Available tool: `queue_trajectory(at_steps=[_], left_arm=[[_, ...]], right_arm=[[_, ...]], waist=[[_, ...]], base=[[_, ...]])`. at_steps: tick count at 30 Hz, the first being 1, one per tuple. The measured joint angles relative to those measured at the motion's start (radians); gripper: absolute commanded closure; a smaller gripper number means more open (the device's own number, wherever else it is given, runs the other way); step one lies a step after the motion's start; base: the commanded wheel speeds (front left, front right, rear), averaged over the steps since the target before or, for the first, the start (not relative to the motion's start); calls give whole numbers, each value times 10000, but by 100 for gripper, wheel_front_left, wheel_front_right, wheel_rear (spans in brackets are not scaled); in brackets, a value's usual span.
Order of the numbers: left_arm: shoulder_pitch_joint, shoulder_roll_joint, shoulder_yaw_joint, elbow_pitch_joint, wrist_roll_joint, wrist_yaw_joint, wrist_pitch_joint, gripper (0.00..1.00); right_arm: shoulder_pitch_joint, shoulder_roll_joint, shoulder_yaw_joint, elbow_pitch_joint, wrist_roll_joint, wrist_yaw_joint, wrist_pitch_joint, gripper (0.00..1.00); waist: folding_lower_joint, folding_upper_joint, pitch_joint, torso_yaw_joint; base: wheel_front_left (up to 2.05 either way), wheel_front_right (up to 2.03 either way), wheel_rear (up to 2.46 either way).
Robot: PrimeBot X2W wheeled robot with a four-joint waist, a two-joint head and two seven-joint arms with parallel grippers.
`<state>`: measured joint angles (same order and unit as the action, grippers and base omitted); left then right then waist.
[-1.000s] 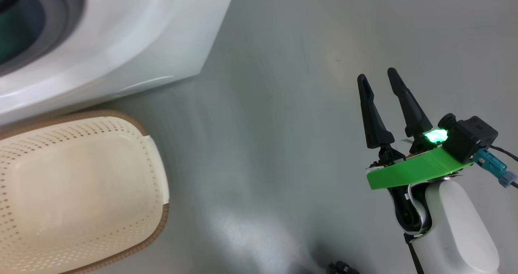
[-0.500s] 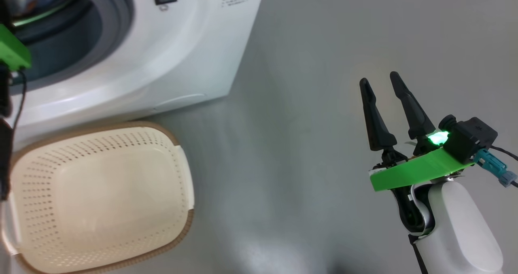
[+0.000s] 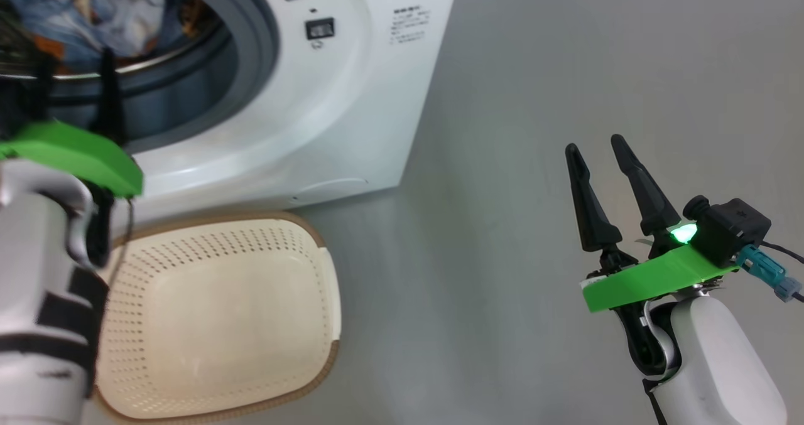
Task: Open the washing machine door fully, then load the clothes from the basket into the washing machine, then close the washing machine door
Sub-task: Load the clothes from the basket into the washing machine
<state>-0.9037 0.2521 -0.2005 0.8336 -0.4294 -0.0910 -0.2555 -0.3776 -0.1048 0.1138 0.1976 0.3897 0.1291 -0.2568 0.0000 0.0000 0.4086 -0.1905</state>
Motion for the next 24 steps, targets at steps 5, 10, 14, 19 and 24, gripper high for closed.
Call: queue_trajectory(at_steps=[5,10,14,19,24], left_arm=[[1150,-263,211,-976,142,36,2,0],[2313,-359,468,-1929,291,75,2,0],[3214,-456,654,-2679,349,90,2,0],[4276,-500,988,-3643,445,90,0,0],[5379,-571,1277,-4548,474,153,0,0]], right_arm=[[121,-186,-4,86,0,0,-2,0],[251,-297,-10,146,6,0,-2,0],[529,-355,-13,230,8,0,0,0],[584,-424,-17,249,27,0,0,0],[871,-523,-31,297,257,0,0,0]], waist=[[0,0,-484,277],[0,0,-995,517],[0,0,-1374,688],[0,0,-1771,878],[0,0,-2126,1013]], base=[[0,0,0],[0,0,0],[0,0,0],[0,0,0],[0,0,0]])
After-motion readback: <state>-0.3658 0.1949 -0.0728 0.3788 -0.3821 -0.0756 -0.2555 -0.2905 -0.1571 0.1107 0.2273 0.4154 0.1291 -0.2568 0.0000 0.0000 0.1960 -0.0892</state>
